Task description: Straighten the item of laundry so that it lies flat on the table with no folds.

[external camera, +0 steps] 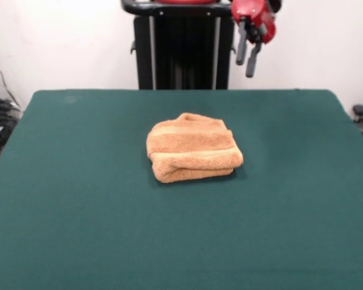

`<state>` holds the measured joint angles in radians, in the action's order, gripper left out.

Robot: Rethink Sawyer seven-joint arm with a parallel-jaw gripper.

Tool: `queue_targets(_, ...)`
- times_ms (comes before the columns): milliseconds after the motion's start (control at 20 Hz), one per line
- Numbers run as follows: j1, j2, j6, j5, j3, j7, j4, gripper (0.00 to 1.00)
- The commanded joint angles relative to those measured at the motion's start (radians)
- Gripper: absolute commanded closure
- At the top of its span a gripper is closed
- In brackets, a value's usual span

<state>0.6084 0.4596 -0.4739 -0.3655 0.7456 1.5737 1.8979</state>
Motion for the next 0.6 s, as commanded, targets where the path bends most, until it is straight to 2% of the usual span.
queue_targets(50, -0.077, -0.038, -0.028, -0.103, -0.209, 0.079, -0.164, 0.0)
queue_targets(350, -0.127, -0.04, 0.0, -0.185, -0.267, 0.086, -0.235, 0.0)
queue_targets(600, -0.193, -0.029, 0.063, -0.291, -0.357, 0.101, -0.31, 0.0)
